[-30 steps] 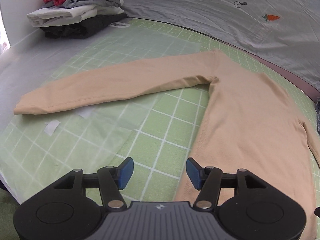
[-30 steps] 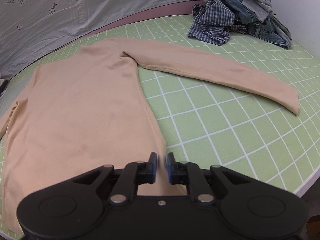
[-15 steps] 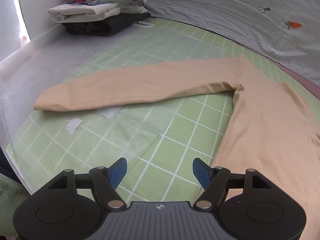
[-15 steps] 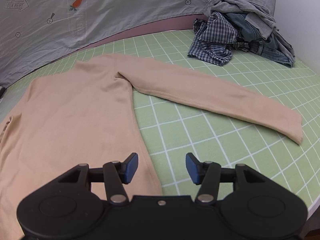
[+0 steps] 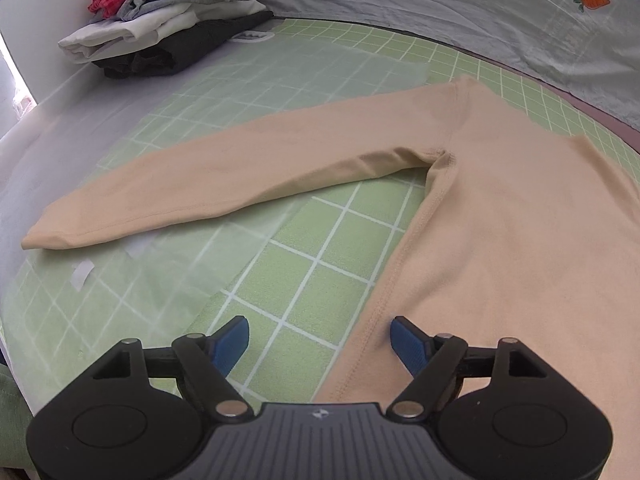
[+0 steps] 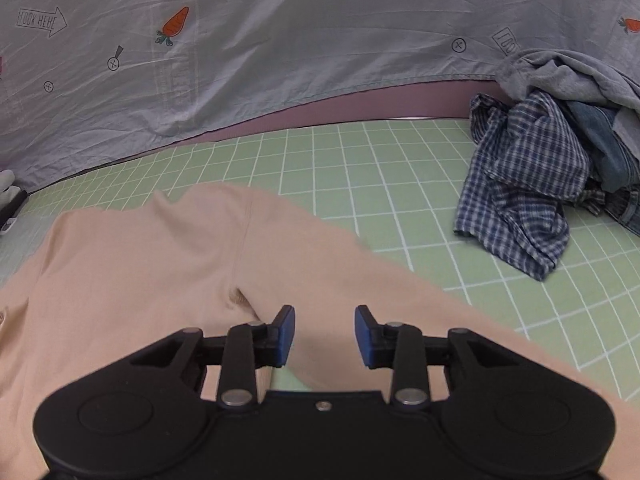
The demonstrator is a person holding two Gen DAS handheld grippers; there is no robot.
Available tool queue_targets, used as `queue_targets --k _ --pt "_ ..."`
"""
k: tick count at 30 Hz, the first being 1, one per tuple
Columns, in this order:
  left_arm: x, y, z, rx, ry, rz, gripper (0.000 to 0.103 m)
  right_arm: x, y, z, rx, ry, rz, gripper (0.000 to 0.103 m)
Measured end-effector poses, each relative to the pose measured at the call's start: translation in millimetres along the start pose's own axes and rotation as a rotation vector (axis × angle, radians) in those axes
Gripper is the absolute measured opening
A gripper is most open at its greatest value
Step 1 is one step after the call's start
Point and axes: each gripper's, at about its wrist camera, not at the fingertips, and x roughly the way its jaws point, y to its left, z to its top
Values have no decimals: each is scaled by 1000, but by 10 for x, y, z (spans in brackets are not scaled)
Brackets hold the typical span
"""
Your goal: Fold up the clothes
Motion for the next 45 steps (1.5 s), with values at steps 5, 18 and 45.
queue_targets --k 5,18,45 --pt "132 -36 92 -86 35 76 88 524 -30 397 -43 -1 84 35" --pt "186 -29 121 -181 84 148 103 1367 104 898 -111 -4 237 54" --pt "152 211 110 -255 36 21 102 324 523 69 -117 -4 20 69"
